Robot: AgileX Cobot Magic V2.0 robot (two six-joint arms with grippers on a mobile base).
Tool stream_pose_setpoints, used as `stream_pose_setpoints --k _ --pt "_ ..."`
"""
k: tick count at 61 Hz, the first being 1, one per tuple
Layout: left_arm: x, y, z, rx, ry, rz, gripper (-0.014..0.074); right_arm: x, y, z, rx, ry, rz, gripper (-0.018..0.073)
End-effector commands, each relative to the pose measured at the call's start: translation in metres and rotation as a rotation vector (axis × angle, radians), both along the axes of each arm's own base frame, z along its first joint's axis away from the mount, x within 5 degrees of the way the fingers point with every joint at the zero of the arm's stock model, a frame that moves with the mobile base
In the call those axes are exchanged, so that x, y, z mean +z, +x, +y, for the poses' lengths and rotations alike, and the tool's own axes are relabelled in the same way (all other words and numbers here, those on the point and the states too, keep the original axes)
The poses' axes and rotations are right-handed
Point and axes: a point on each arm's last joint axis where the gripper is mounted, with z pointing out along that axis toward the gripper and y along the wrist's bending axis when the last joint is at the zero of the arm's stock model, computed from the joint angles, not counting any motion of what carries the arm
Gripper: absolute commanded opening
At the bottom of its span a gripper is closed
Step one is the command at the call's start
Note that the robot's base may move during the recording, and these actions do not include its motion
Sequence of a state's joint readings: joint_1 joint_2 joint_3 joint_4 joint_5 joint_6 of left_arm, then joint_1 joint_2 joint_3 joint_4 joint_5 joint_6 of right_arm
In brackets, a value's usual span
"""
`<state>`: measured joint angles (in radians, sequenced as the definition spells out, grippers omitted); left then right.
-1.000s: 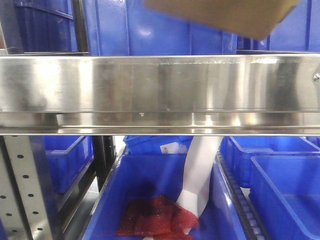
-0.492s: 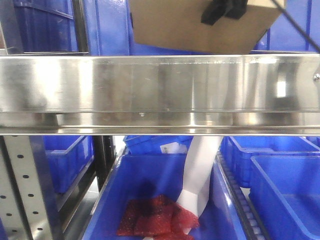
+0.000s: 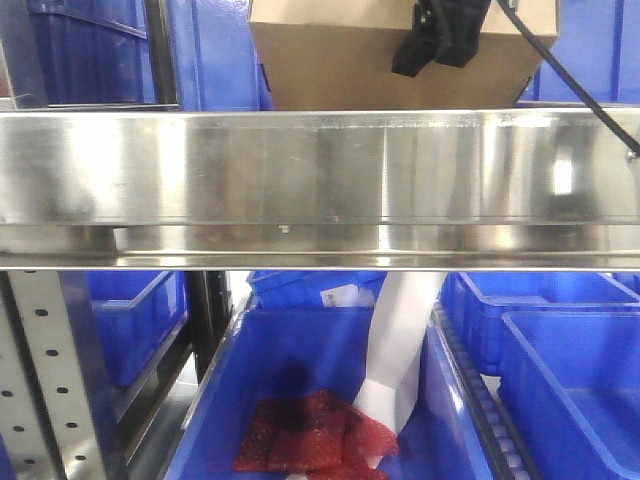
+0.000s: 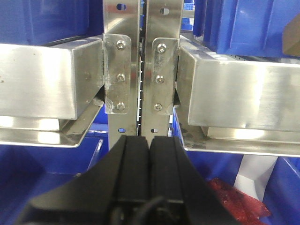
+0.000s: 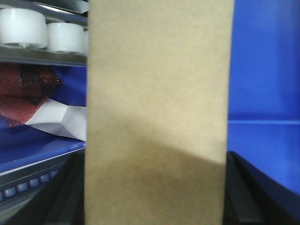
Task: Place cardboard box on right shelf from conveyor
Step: 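Raise the held box above the upper steel shelf edge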
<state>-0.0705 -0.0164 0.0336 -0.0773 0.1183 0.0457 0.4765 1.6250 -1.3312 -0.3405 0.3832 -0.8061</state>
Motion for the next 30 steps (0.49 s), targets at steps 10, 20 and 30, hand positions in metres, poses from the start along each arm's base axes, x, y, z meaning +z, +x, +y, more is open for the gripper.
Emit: stream_pose_setpoints --k 10,20,30 --pt "0.006 0.000 0.000 0.004 -0.012 -0.084 -0.0116 0.037 -0.001 0.002 0.046 0.074 -0.187 0.0465" --pt "0.006 0.000 0.000 0.004 -0.012 -0.084 -0.0116 0.040 -0.004 0.001 0.047 0.073 -0.187 0.0582" --pt "0.006 0.000 0.000 0.004 -0.012 -0.084 -0.0116 0.052 -0.017 0.001 0.046 0.082 -0.180 0.0582"
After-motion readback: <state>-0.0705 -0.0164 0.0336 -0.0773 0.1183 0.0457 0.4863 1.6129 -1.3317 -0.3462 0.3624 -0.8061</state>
